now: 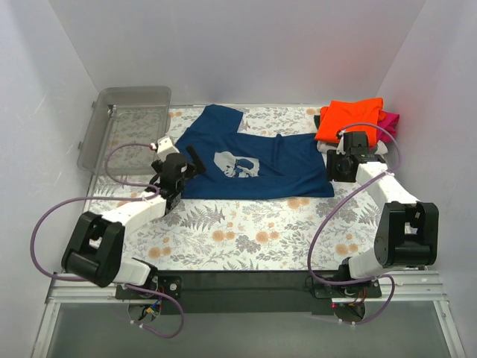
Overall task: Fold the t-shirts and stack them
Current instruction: Fold the tshirt
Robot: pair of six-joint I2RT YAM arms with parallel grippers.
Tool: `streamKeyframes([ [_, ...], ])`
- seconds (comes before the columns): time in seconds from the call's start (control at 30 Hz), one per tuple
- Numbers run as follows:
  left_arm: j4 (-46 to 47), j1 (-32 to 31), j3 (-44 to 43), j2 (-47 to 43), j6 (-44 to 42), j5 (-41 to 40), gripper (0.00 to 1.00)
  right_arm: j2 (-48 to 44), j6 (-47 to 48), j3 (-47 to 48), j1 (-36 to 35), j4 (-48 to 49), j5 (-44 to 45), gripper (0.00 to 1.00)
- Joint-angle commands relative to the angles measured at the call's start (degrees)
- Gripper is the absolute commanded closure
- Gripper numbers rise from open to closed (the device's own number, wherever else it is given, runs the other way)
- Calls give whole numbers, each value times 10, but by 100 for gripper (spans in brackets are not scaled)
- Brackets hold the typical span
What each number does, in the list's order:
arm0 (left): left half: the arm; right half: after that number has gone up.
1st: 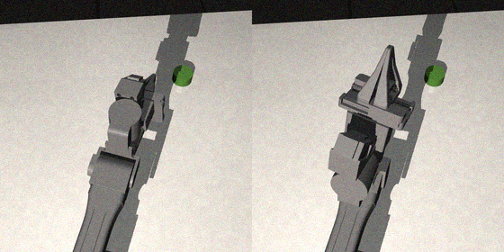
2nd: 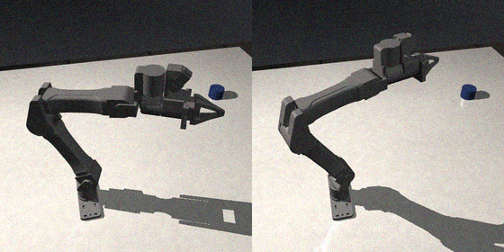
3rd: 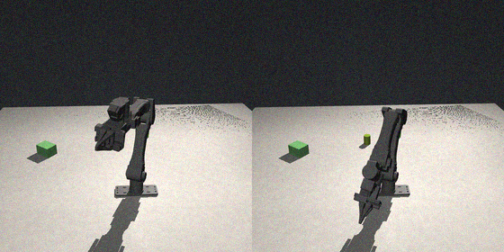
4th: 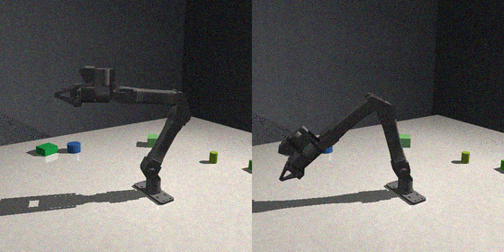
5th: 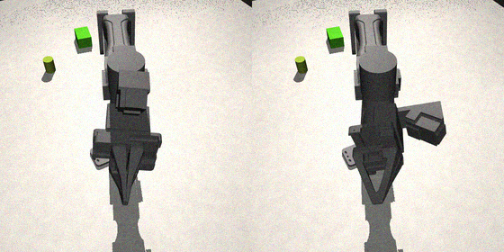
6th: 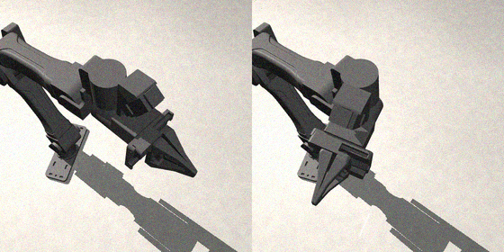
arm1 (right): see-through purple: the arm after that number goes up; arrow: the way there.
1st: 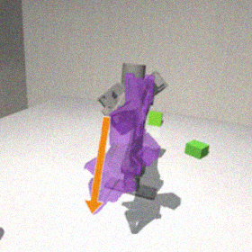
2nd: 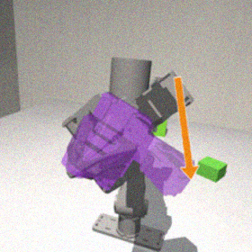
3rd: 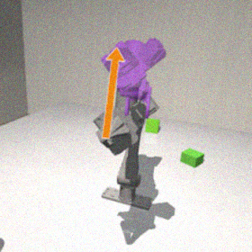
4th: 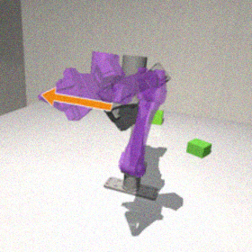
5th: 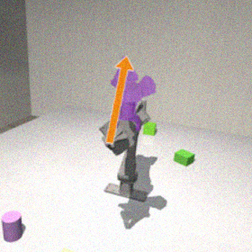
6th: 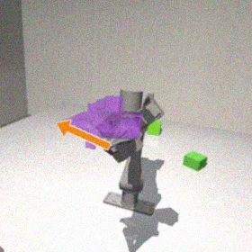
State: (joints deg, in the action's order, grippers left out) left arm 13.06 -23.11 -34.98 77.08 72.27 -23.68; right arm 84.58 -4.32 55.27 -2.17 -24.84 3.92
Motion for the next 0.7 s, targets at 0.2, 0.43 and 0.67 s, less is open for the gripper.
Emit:
streamKeyframes([
  [0.2,-61,-17,-220,206,-81,-49,7,22,4,56,-4,12,-35,54],
  [0.43,-74,-18,-345,312,-127,-44,23,11,1,55,-8,39,-97,54],
  [0.67,-144,-19,-402,373,-119,-44,38,-8,1,45,-10,44,-104,53],
])
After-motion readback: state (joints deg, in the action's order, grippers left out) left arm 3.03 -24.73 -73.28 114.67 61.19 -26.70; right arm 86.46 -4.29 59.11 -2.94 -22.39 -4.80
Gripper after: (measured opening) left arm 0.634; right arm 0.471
